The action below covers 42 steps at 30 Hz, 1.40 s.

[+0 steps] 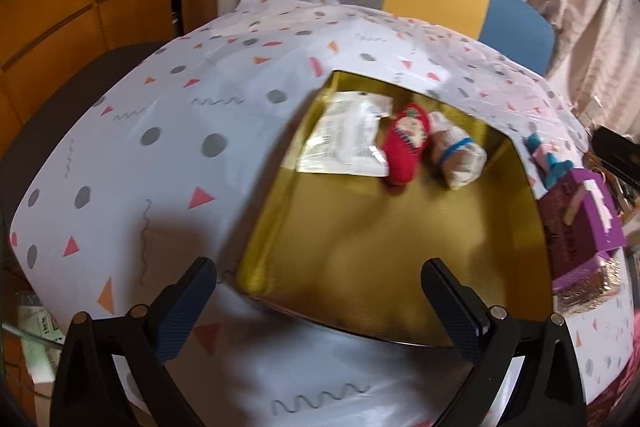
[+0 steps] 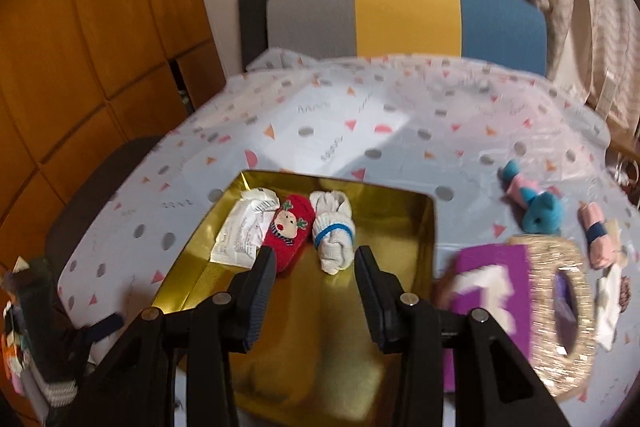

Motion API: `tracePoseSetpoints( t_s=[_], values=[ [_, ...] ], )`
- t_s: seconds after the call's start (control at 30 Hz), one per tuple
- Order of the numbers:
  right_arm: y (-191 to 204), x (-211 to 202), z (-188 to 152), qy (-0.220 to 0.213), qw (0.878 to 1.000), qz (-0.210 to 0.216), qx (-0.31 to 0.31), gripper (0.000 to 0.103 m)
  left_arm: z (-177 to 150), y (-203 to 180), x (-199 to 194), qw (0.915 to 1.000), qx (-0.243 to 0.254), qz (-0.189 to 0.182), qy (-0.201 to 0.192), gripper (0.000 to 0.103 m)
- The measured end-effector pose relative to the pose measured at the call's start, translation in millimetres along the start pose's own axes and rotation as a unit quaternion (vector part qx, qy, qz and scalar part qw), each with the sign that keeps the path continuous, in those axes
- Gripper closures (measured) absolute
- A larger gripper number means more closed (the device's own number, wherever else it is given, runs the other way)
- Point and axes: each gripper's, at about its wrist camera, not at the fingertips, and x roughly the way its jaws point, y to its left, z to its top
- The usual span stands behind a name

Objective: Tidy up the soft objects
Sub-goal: 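Withdraw both tools from the tin toward the remaining soft items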

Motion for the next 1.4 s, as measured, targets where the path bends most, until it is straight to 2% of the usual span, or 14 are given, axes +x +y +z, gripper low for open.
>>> tracePoseSetpoints(
  t_s=[0.13,0.3,0.47,0.6,0.7,0.77,0.83,0.97,1.0,1.03,1.1,1.27,1.37,1.4],
  values=[
    [-24.5,-51.9,-13.5,-0.046,0.999,-0.022,0.001,0.062,-0.8,-22.0,-8.6,0.9991,0.014,-0.04,-0.005,0.0],
    [-89.0,-107.7,-35.2,-0.087,0.992,-0.075,0.054,0.062,-4.5,-62.8,-21.1,0.9951,0.053,-0.083,-0.011,0.0],
    [-177.1,-140.4,-64.6,-0.095,0.975,-0.148,0.139,0.059,-10.4,-110.0,-33.5,0.988,0.102,-0.116,-0.013,0.0],
    [-244.7,-152.2,-93.7,-0.097,0.957,-0.178,0.206,0.058,-16.9,-148.2,-45.1,0.9786,0.133,-0.156,-0.013,0.0],
    [-289.9,-143.8,-117.6,-0.086,0.947,-0.209,0.231,0.053,-21.5,-176.0,-53.9,0.9702,0.152,-0.188,-0.011,0.0],
    [-319.8,-128.1,-132.8,-0.057,0.941,-0.224,0.248,0.048,-23.8,-193.4,-57.9,0.9661,0.161,-0.202,-0.005,0.0],
    [-353.1,-105.5,-146.3,-0.025,0.936,-0.212,0.278,0.048,-24.7,-212.8,-60.5,0.9617,0.17,-0.215,0.001,0.0],
    [-398.4,-72.6,-157.5,0.007,0.927,-0.204,0.314,0.047,-25.8,-248.0,-65.8,0.9559,0.192,-0.222,0.006,0.0],
    [-408.1,-64.8,-158.5,0.008,0.925,-0.199,0.324,0.045,-25.3,-260.6,-68.0,0.9542,0.203,-0.22,0.004,0.0],
    [-416.6,-55.4,-158.4,0.017,0.923,-0.194,0.333,0.039,-24.1,-268.7,-68.5,0.953,0.211,-0.217,0.002,0.0],
    [-425.3,-40.6,-155.5,0.024,0.918,-0.19,0.347,0.038,-22.4,-285.0,-72.4,0.9486,0.229,-0.218,-0.005,0.0],
    [-431.5,-7.7,-144.9,0.048,0.921,-0.176,0.344,0.038,-19.8,-318.6,-73.4,0.941,0.264,-0.211,-0.012,0.0],
    [-421.2,5.4,-134.7,0.059,0.931,-0.195,0.304,0.038,-19.0,-338.4,-69.6,0.9368,0.287,-0.2,-0.012,0.0],
    [-417.6,9.0,-132.9,0.065,0.934,-0.201,0.287,0.041,-18.2,-346.1,-68.0,0.9342,0.296,-0.198,-0.011,0.0]
  ],
)
